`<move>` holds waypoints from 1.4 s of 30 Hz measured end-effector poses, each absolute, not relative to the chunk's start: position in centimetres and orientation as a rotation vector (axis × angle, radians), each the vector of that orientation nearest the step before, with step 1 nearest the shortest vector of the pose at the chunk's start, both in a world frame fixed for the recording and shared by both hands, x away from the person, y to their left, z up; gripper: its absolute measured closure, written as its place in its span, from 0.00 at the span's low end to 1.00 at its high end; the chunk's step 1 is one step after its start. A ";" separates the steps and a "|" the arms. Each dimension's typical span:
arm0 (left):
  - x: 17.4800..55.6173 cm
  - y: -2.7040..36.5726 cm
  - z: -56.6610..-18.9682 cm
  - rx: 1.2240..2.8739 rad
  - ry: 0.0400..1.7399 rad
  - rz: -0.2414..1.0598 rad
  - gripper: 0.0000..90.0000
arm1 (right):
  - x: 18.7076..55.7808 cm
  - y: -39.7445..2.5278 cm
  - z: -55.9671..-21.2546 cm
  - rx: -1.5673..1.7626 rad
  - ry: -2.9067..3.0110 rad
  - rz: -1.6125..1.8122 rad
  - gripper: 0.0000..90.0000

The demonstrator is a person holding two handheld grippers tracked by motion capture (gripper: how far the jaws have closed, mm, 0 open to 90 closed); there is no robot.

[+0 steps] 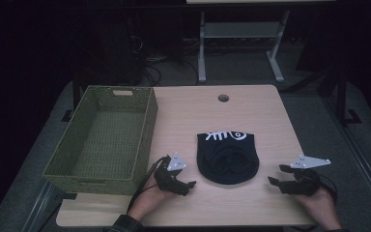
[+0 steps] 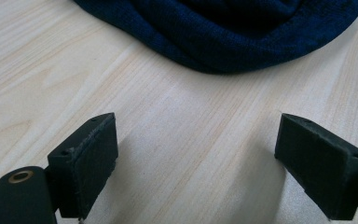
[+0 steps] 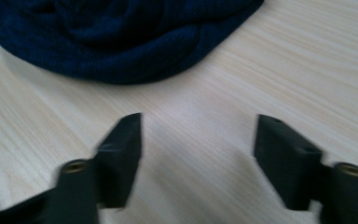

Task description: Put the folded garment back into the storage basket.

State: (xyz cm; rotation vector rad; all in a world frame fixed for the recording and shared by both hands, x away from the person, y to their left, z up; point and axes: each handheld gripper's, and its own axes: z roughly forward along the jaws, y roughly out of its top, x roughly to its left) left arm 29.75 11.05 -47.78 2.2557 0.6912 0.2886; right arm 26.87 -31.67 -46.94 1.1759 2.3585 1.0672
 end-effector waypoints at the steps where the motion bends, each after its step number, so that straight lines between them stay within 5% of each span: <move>1: 29.7 11.1 -47.8 2.255 0.692 0.289 0.14 | 27.0 -31.8 -46.8 1.176 2.357 1.076 0.45; 14: 29.7 11.1 -47.8 2.255 0.691 0.288 0.13 | 29.2 -31.3 -44.5 1.137 2.359 1.110 0.99; 42: 29.7 11.1 -47.7 2.259 0.687 0.287 0.13 | 37.9 -27.9 -40.6 1.044 2.367 1.134 1.00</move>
